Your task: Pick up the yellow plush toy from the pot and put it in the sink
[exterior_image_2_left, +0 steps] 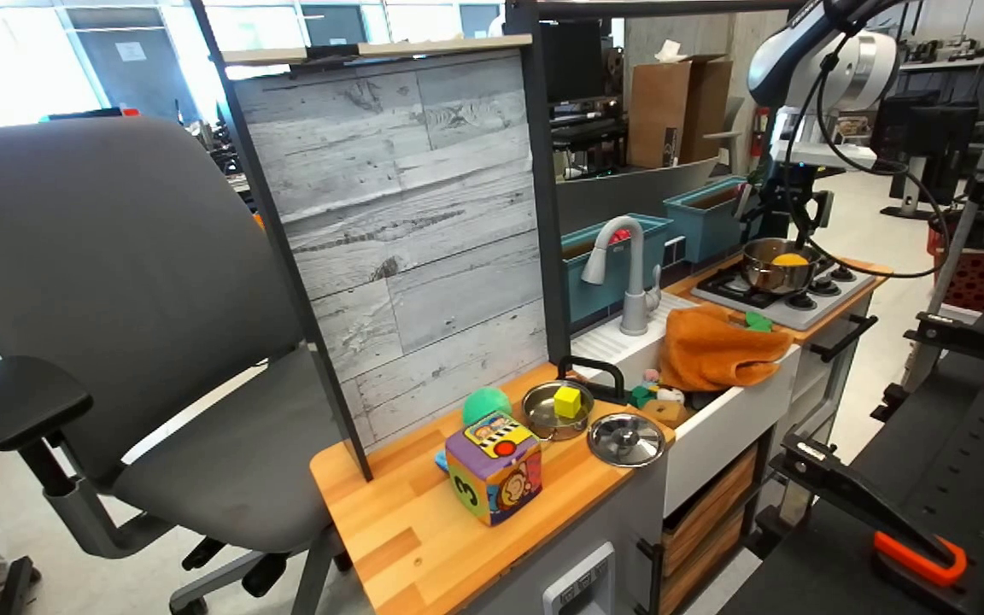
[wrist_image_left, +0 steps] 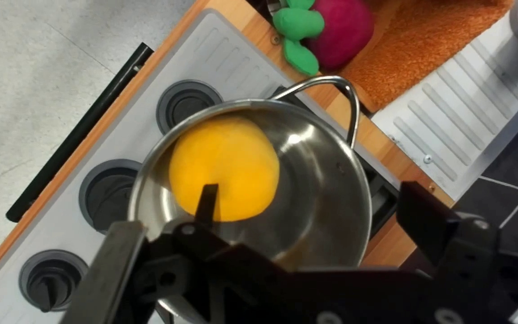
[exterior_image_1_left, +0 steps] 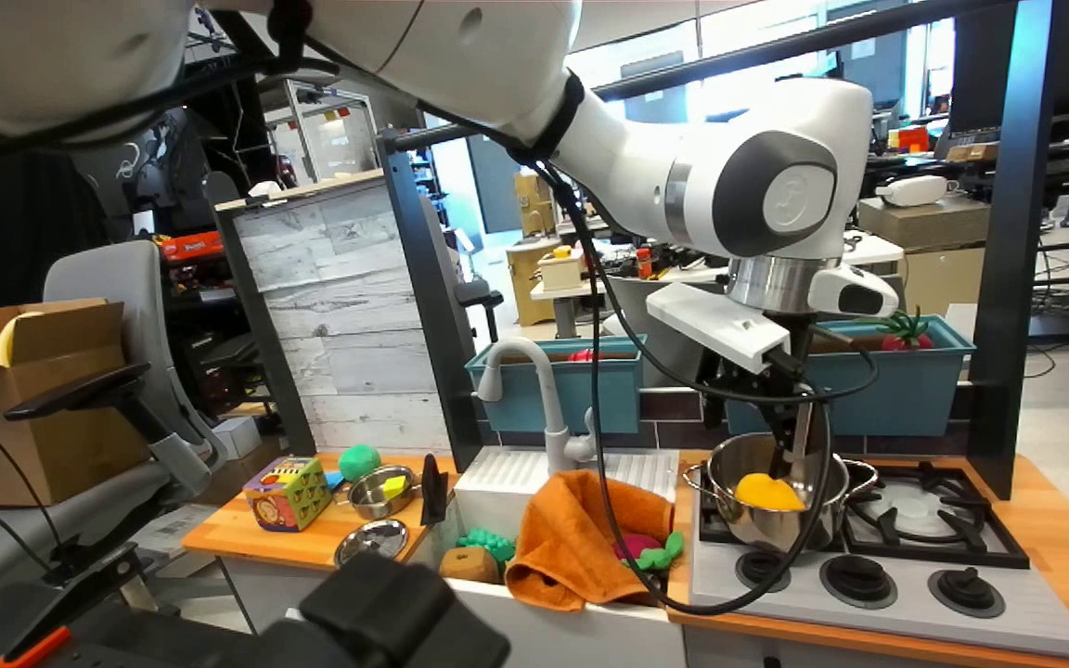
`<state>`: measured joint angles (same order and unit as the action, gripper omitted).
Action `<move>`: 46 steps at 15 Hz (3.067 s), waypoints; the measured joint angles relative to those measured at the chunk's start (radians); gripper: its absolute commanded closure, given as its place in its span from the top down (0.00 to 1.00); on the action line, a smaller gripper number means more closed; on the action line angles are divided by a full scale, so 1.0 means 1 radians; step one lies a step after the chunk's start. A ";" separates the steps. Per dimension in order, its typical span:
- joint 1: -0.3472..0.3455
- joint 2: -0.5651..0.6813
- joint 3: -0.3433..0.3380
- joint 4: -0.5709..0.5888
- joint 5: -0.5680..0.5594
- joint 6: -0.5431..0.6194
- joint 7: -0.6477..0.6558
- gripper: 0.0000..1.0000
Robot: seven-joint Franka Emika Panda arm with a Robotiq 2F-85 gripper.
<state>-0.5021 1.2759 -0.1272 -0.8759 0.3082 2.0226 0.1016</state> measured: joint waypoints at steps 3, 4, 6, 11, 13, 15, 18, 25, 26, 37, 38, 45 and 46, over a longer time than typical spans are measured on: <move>0.000 0.000 -0.023 0.025 -0.012 -0.045 0.007 1.00; 0.000 0.000 -0.030 0.031 -0.014 -0.063 0.007 1.00; -0.001 0.001 -0.036 0.040 -0.032 -0.109 0.012 1.00; 0.000 0.025 -0.035 0.079 -0.088 -0.225 0.063 1.00; 0.000 0.045 -0.035 0.103 -0.090 -0.227 0.087 1.00; 0.000 0.065 -0.035 0.132 -0.090 -0.227 0.111 1.00; 0.000 0.092 -0.035 0.176 -0.094 -0.227 0.143 1.00; -0.001 0.145 -0.039 0.259 -0.123 -0.224 0.199 1.00; -0.002 0.155 -0.039 0.270 -0.124 -0.224 0.204 1.00; -0.005 0.206 -0.038 0.360 -0.129 -0.225 0.223 0.15; -0.005 0.206 -0.038 0.362 -0.129 -0.225 0.224 0.08; -0.006 0.206 -0.038 0.373 -0.149 -0.225 0.250 0.00; -0.006 0.206 -0.038 0.373 -0.153 -0.225 0.252 0.00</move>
<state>-0.5084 1.4819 -0.1655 -0.5026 0.1554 1.7979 0.3537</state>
